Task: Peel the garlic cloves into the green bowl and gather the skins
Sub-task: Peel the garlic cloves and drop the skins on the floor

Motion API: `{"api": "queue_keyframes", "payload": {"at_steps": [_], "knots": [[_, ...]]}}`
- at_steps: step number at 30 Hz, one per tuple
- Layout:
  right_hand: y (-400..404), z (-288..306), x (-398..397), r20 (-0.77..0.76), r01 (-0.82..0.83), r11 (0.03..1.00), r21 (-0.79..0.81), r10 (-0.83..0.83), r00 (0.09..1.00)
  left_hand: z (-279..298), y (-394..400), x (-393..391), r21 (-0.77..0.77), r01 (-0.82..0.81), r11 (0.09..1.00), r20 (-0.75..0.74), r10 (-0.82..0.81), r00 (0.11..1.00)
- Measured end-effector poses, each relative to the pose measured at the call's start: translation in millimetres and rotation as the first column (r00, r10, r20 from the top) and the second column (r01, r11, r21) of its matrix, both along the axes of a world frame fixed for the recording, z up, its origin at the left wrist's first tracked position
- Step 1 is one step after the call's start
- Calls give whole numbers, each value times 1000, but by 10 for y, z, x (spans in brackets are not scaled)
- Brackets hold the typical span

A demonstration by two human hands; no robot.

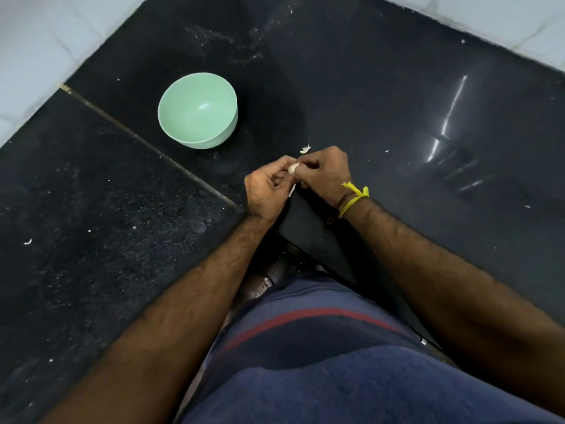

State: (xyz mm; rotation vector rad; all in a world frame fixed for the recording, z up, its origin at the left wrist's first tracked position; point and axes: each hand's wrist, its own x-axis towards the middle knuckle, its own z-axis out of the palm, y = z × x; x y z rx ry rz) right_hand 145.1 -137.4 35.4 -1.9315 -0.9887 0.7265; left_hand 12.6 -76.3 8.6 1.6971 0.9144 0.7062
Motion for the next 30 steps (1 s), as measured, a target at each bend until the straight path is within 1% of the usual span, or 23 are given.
{"api": "queue_keyframes", "payload": {"at_steps": [2, 6, 8, 11, 13, 15, 17, 19, 23, 28, 30], "knots": [[-2, -10, -44, -29, 33, 999, 32, -32, 999, -17, -4, -1, -2, 18, 1000, -6, -18, 1000], [8, 3, -52, -128, 60, 997, 45, -54, 990, -20, 31, -14, -111, 54, 992, 50, -49, 998], [23, -6, -26, -154, 66, 997, 37, -59, 986, -4, 48, -12, -146, 78, 986, 86, -66, 994], [44, -35, -7, -192, 72, 997, 31, -65, 979, 7, 55, -12, -137, 84, 987, 65, -75, 995], [60, -33, 30, -219, 44, 999, 6, -41, 975, 5, 72, -19, -150, 90, 985, 50, -83, 995], [74, -16, 109, -314, -13, 1000, -21, 6, 949, -3, 84, -19, -173, 88, 981, 61, -78, 995], [67, 19, 168, -426, -64, 998, -25, 47, 904, -13, 80, -22, -191, 40, 981, 74, -26, 997], [41, 48, 180, -471, -81, 997, -11, 66, 879, -23, 65, -35, -228, 7, 974, 96, 15, 995], [2, 44, 164, -484, -103, 995, -1, 89, 870, -14, 97, -35, -251, -4, 968, 96, 29, 995], [66, 69, 104, -508, -154, 984, -91, 87, 857, -35, 148, -47, -308, 3, 951, 127, 38, 991], [64, 57, 56, -484, -133, 990, -57, 89, 871, -23, 142, -59, -326, 34, 945, 141, 13, 990]]}}
